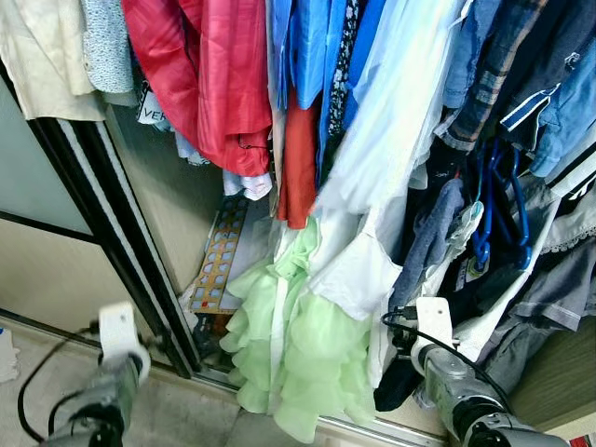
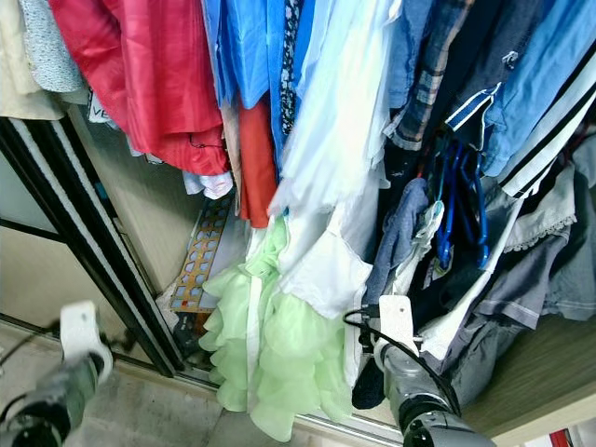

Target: Clean up the room

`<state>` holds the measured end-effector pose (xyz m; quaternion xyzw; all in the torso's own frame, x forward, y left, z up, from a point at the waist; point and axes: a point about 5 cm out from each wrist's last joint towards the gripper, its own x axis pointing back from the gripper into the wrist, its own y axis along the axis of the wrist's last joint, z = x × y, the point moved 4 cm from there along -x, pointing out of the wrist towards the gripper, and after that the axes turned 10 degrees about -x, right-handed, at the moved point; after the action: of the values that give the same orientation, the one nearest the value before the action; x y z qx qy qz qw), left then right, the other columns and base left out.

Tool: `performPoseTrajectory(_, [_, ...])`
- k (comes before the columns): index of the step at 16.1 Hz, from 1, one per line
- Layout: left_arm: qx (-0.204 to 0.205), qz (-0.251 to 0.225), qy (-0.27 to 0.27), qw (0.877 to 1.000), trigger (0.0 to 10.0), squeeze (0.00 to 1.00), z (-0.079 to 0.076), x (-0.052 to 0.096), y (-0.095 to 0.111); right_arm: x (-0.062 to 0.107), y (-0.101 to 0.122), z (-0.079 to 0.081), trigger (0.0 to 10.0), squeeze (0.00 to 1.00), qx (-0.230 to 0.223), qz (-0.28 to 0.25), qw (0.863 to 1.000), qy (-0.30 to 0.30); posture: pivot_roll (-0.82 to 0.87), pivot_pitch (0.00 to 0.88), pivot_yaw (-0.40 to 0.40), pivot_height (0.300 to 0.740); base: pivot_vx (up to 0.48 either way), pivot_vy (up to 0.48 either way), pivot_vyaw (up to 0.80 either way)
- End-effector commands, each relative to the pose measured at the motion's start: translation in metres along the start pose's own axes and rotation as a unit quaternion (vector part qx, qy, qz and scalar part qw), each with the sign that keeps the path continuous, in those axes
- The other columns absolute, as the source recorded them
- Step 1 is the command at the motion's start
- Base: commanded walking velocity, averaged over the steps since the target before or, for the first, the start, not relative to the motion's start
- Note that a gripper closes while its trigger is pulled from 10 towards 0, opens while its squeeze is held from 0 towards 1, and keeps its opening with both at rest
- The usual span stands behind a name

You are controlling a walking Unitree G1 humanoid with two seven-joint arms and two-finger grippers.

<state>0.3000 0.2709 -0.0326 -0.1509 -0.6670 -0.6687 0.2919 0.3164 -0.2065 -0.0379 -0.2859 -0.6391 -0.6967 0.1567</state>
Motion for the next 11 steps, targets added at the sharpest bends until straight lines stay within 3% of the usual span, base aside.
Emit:
performPoseTrajectory(1, [0.003,-0.03,-0.021,0.999,10.0,0.0,-0.001,0.0,0.011,-0.001,0.008,-0.001,10.0,0.0,0.014,-0.015,1.0,-0.002,0.09,0.0,-0.038,0.74,0.0,0.0,0.0])
performPoseTrajectory(3, [-0.036,-0.069,-0.031,0.996,10.0,0.0,-0.001,0.0,0.029,-0.002,0.025,0.0,10.0,0.0,0.023,-0.049,0.999,0.001,0.09,0.0,-0.043,0.74,0.0,0.0,0.0])
performPoseTrajectory(4, [-0.04,-0.067,-0.036,0.996,10.0,0.0,0.002,0.0,0.029,-0.002,0.035,0.0,10.0,0.0,0.022,-0.07,0.997,0.0,0.09,0.0,-0.047,0.74,0.0,0.0,0.0])
performPoseTrajectory(7, [-0.045,-0.146,-0.079,0.985,10.0,0.0,0.006,0.01,0.043,0.0,0.073,0.005,10.0,0.0,0.048,-0.148,0.988,0.015,0.08,0.0,-0.062,0.74,0.0,0.0,0.0])
performPoseTrajectory(8, [-0.047,-0.182,-0.101,0.977,10.0,0.0,0.007,0.018,0.045,0.004,0.09,0.009,10.0,0.0,0.081,-0.19,0.978,0.031,0.08,0.0,-0.072,0.74,0.0,0.0,0.0])
performPoseTrajectory(11, [-0.06,-0.242,-0.128,0.96,10.0,0.0,0.006,0.041,0.047,0.013,0.107,0.014,10.0,0.0,0.106,-0.245,0.962,0.059,0.07,0.0,-0.084,0.74,0.0,0.0,0.0])
